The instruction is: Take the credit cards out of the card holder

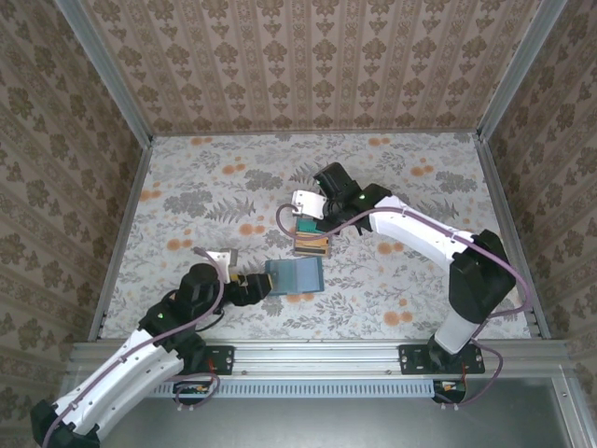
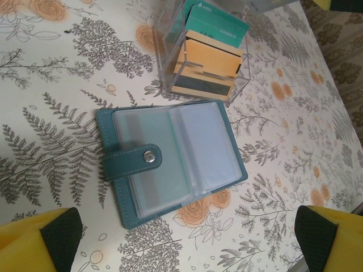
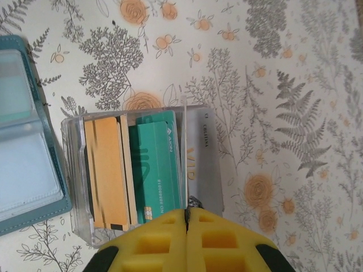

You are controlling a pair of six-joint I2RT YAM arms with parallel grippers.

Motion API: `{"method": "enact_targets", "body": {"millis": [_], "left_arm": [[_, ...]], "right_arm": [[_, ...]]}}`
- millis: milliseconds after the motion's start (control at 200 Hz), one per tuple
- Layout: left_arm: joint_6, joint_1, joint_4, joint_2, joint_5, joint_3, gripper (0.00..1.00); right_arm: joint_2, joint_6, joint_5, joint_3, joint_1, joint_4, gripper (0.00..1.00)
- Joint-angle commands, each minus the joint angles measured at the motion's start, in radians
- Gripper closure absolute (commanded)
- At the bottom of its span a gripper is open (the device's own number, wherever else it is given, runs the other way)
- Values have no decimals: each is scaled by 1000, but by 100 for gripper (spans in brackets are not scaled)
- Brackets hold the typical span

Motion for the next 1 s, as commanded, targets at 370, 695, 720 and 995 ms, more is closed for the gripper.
{"method": "enact_targets", "body": {"millis": [370,695,720,995], "left_arm": [[15,15,-39,-15,-14,-21,0],[20,24,-40,-15,-13,-22,0],[21,25,-39,-15,-12,-23,0],[20,34,-22,-16,4,-32,0]], "right_arm": [[77,-28,-2,48,-45,-34,100],[79,-22,-38,81,-53,-75,100],[75,-21,-41,82,-53,-80,100],[26,-20,-70,78,-53,-109,100]]}}
